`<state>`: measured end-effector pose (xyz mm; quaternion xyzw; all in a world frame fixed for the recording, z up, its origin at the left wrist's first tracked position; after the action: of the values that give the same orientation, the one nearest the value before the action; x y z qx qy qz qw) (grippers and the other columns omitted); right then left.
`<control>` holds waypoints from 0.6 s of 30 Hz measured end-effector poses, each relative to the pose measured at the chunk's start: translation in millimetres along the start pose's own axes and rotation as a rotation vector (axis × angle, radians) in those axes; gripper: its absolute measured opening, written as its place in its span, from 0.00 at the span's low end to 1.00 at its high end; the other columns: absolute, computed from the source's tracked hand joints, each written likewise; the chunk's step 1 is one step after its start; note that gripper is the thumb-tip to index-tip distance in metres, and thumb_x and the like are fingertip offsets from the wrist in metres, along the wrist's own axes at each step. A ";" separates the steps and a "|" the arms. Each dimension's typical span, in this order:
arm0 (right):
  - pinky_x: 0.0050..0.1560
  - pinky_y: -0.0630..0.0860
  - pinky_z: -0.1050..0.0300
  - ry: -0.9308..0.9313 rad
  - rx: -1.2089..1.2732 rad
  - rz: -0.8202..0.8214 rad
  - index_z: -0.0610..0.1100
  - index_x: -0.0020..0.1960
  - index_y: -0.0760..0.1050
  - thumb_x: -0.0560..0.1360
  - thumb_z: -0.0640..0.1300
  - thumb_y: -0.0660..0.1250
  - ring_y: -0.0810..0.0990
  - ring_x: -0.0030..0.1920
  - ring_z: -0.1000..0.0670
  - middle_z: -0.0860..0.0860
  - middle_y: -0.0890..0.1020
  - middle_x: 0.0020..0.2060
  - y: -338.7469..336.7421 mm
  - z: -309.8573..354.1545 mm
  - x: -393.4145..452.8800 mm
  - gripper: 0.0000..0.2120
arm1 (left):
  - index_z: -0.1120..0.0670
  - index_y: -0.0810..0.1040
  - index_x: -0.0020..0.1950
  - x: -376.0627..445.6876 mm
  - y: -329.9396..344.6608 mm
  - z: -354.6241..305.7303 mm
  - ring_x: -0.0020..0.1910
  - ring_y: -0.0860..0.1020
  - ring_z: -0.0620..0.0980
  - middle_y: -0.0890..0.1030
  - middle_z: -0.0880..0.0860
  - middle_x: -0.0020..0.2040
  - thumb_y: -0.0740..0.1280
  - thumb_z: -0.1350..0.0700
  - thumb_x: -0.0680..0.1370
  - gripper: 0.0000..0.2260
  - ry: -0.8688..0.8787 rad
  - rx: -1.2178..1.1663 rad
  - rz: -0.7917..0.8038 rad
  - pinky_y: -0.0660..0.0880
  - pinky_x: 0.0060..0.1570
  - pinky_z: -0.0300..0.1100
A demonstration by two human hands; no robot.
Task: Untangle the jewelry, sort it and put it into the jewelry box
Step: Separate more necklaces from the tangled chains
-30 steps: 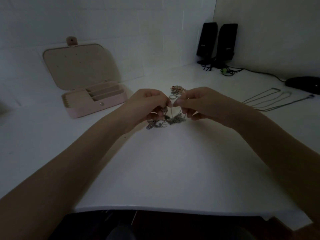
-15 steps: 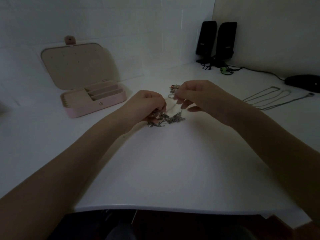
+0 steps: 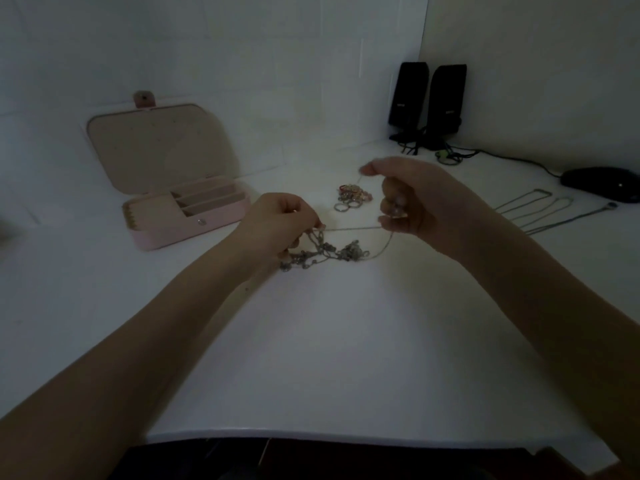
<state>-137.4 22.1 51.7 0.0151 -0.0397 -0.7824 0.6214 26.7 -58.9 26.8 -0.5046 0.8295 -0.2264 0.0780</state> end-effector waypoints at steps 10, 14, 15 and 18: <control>0.21 0.57 0.66 0.024 -0.019 0.046 0.45 0.43 0.78 0.75 0.47 0.65 0.62 0.26 0.55 0.53 0.66 0.25 -4.8 2.1 -2.5 0.06 | 0.61 0.81 0.43 14.0 -21.3 16.0 0.21 0.70 0.46 0.72 0.53 0.26 0.63 0.63 0.76 0.07 -0.008 -0.060 -0.248 0.72 0.26 0.40; 0.16 0.57 0.70 0.058 0.356 0.279 0.48 0.40 0.76 0.72 0.49 0.63 0.68 0.29 0.57 0.54 0.73 0.30 -1.0 7.6 -7.6 0.07 | 0.56 0.82 0.39 14.5 -25.2 17.0 0.22 0.72 0.43 0.75 0.50 0.28 0.65 0.59 0.76 0.08 -0.008 0.019 -0.255 0.68 0.26 0.37; 0.15 0.59 0.71 0.055 0.402 0.334 0.48 0.41 0.77 0.72 0.50 0.63 0.70 0.28 0.57 0.54 0.75 0.31 -0.1 7.7 -7.9 0.07 | 0.54 0.81 0.39 13.9 -25.4 16.2 0.22 0.73 0.41 0.77 0.49 0.30 0.65 0.58 0.77 0.09 -0.001 0.043 -0.253 0.67 0.25 0.35; 0.15 0.61 0.71 0.035 0.417 0.513 0.52 0.55 0.79 0.72 0.51 0.63 0.72 0.27 0.57 0.53 0.78 0.34 2.0 7.1 -7.9 0.13 | 0.55 0.81 0.39 11.8 -25.0 14.3 0.22 0.74 0.41 0.77 0.51 0.33 0.64 0.57 0.78 0.09 -0.008 0.059 -0.246 0.65 0.21 0.34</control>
<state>-134.1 29.6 58.8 0.1449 -0.1906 -0.5752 0.7822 46.2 -83.2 26.7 -0.6008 0.7541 -0.2566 0.0676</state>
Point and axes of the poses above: each hand's wrist, its own x-axis towards the middle knuckle, its own y-axis out of the palm, z = x × y, the point moved 4 cm from there along x, towards the middle knuckle
